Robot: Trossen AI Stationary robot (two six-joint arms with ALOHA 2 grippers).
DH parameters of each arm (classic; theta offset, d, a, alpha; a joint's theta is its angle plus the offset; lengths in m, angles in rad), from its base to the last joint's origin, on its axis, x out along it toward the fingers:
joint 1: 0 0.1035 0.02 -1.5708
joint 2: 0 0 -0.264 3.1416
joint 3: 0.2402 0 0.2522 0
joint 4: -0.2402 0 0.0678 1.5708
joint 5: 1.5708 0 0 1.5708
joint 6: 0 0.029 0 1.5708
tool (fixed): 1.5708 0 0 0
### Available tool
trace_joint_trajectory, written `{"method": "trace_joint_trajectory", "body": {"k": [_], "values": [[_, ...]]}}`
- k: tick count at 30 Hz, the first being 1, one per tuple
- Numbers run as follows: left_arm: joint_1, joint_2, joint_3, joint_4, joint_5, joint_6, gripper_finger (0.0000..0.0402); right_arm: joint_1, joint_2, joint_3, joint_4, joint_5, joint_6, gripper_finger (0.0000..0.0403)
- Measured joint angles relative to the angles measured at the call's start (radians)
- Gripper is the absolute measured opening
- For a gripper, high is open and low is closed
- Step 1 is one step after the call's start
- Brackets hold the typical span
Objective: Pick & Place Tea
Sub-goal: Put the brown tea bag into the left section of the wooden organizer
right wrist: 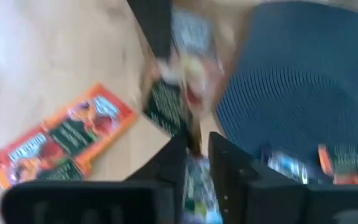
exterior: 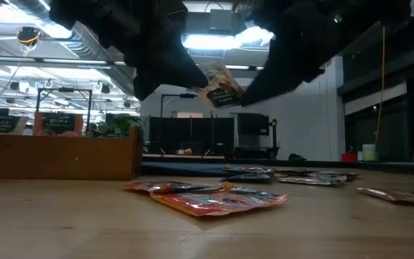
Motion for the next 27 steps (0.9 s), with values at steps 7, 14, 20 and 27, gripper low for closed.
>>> {"method": "trace_joint_trajectory", "body": {"k": [7,14,20,27], "values": [[-0.071,0.000,-0.158,0.340,-0.131,0.004,0.0005,0.000,0.000,-0.097,0.129,-0.026,0.057,0.0164],[-0.118,0.000,-0.382,0.898,-0.341,0.132,0.0004,0.001,0.000,-0.227,0.642,-0.164,0.020,0.0214],[-0.122,0.000,-0.408,1.145,-0.339,0.348,0.0004,-0.032,0.000,-0.201,0.833,-0.159,-0.043,0.0220],[-0.098,0.000,-0.373,1.219,-0.235,0.460,0.0004,-0.111,0.000,-0.112,0.837,-0.300,-0.070,0.0220]]}}
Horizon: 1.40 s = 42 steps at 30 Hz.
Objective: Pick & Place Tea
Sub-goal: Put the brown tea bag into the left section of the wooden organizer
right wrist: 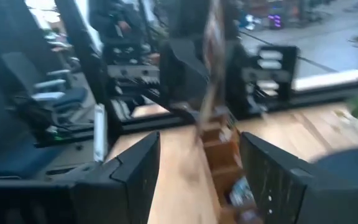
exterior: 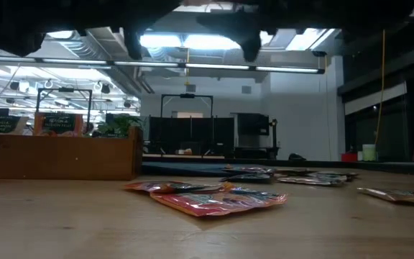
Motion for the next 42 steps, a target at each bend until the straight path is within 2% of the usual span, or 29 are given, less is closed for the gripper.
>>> {"method": "trace_joint_trajectory", "body": {"k": [5,8,11,19,23,26,32,37,42], "values": [[0.009,0.000,0.006,0.000,-0.003,0.033,0.0004,-0.013,0.000,0.038,-0.001,-0.055,-0.018,0.0218],[0.009,0.000,0.006,0.000,-0.005,0.050,0.0005,-0.013,0.000,0.042,-0.004,-0.055,-0.020,0.0198],[0.009,0.000,0.006,0.000,-0.004,0.053,0.0006,-0.013,0.000,0.042,-0.008,-0.050,-0.019,0.0156],[0.008,0.000,0.006,-0.002,0.015,0.052,0.0007,-0.014,0.000,0.044,-0.031,-0.014,-0.024,0.0014],[0.009,0.000,0.005,-0.019,0.029,0.036,0.0009,-0.013,-0.003,0.046,-0.083,0.007,-0.019,0.0012],[0.009,0.000,0.004,-0.074,0.030,-0.046,0.0019,-0.013,-0.003,0.047,-0.164,-0.003,-0.009,0.0006],[0.022,0.000,0.005,-0.221,0.115,-0.245,0.0065,-0.012,0.002,0.042,-0.393,-0.079,0.068,0.0005],[0.022,0.000,0.006,-0.230,0.210,-0.318,0.0107,-0.011,0.002,0.043,-0.549,-0.133,0.117,0.0004],[0.053,-0.001,0.009,-0.343,0.296,-0.468,0.0130,-0.011,0.002,0.043,-0.627,-0.258,0.147,0.0004]]}}
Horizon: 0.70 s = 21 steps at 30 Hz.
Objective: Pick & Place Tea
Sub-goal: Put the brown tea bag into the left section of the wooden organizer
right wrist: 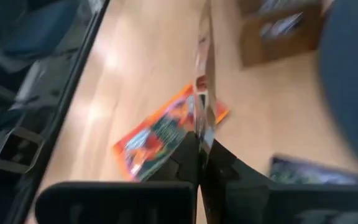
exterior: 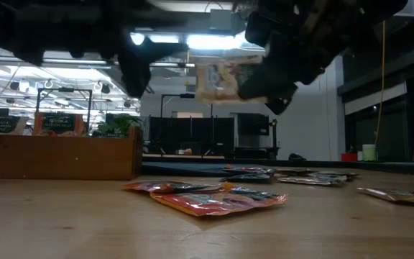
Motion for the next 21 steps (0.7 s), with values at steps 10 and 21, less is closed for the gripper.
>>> {"method": "trace_joint_trajectory", "body": {"k": [10,21], "values": [[0.062,0.000,0.280,-0.609,0.156,0.053,0.0137,0.000,-0.001,0.000,-0.029,-0.072,0.022,0.0003],[0.106,0.000,0.408,-0.841,0.253,0.100,0.0137,0.000,-0.001,0.000,0.006,-0.071,-0.002,0.0003]]}}
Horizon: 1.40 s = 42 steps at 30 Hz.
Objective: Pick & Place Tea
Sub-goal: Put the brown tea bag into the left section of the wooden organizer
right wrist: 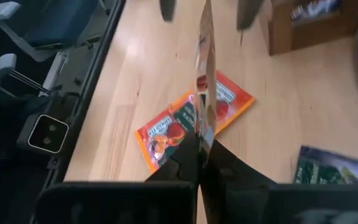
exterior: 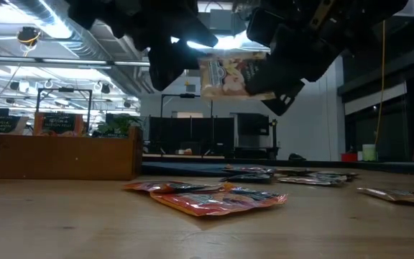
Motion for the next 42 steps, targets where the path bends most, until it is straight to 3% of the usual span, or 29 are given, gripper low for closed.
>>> {"method": "trace_joint_trajectory", "body": {"k": [6,15,19,27,30,37,42], "values": [[0.002,0.000,0.000,0.001,0.012,0.009,0.0126,0.000,0.000,0.000,0.038,0.000,-0.009,0.0003],[0.001,0.000,0.000,0.001,0.010,0.033,0.0011,0.000,0.000,0.001,0.060,0.039,-0.011,0.0028],[-0.007,0.001,0.000,0.001,0.004,0.028,0.0004,0.000,0.000,0.001,0.046,0.058,0.001,0.0050],[-0.084,0.001,-0.033,0.034,-0.229,0.034,0.0003,0.008,0.000,-0.007,-0.003,0.098,0.049,0.0128],[-0.115,-0.012,-0.097,0.144,-0.321,0.034,0.0003,0.032,0.000,-0.044,0.086,0.162,0.029,0.0153],[-0.184,-0.087,-0.325,0.622,-0.560,0.113,0.0003,0.046,0.000,-0.144,0.413,0.234,0.040,0.0174],[-0.190,-0.088,-0.421,0.983,-0.613,0.244,0.0003,0.042,0.000,-0.151,0.659,0.333,-0.060,0.0168]]}}
